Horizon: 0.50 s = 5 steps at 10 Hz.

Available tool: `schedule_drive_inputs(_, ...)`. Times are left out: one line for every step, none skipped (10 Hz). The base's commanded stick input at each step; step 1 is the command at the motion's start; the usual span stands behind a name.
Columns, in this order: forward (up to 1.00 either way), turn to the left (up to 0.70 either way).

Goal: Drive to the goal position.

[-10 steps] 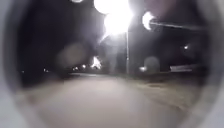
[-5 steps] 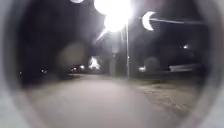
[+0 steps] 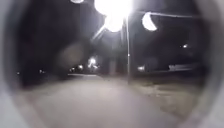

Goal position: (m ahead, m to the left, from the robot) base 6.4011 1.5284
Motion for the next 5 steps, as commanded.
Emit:
schedule_drive_inputs(1.0, 0.0)
schedule_drive_inputs(1.0, 0.01)
schedule_drive_inputs(1.0, 0.11)
schedule_drive_inputs(1.0, 0.29)
schedule_drive_inputs(1.0, 0.4)
